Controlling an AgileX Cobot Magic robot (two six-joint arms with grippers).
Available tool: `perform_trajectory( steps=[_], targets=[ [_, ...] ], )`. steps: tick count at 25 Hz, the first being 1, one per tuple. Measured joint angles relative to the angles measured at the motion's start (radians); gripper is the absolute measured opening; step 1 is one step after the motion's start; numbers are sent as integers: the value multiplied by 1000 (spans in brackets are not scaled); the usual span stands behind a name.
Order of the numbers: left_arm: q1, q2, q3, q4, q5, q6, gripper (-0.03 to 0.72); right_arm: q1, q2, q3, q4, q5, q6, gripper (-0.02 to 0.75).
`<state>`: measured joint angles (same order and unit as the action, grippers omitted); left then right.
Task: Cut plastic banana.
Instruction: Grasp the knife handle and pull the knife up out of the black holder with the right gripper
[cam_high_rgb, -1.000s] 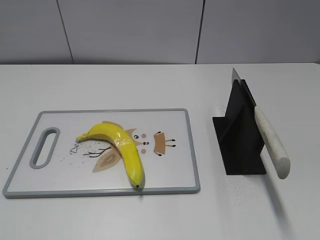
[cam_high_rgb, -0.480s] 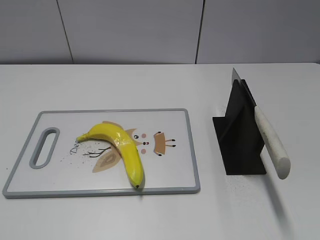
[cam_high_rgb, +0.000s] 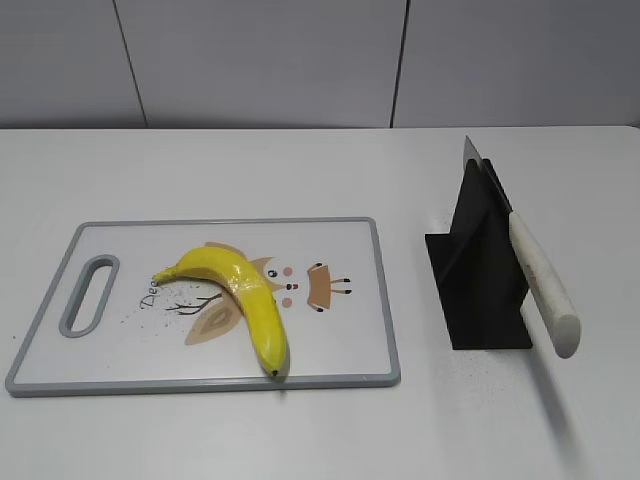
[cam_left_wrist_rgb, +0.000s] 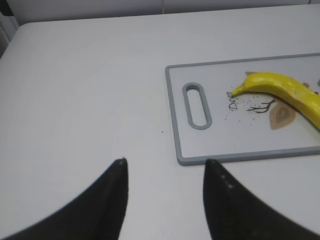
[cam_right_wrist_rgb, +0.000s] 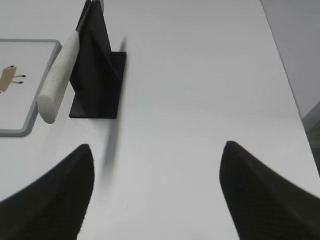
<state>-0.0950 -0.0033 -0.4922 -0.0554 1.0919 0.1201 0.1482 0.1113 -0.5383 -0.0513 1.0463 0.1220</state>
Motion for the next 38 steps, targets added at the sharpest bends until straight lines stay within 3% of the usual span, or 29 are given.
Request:
perform_trajectory(
  steps=[19, 22, 29, 33, 38],
  targets=[
    [0, 0, 0, 0, 0, 0, 472, 12, 703, -303, 51, 20, -22, 591],
    [0, 0, 0, 0, 0, 0, 472, 56, 777, -340, 51, 20, -23, 591],
    [0, 0, 0, 0, 0, 0, 472, 282, 992, -412, 21, 18, 57, 591],
    [0, 0, 0, 0, 0, 0, 472, 300, 1103, -447, 124, 18, 88, 591],
    [0, 0, 0, 0, 0, 0, 472, 300, 1220, -453, 125, 16, 161, 591]
  ],
)
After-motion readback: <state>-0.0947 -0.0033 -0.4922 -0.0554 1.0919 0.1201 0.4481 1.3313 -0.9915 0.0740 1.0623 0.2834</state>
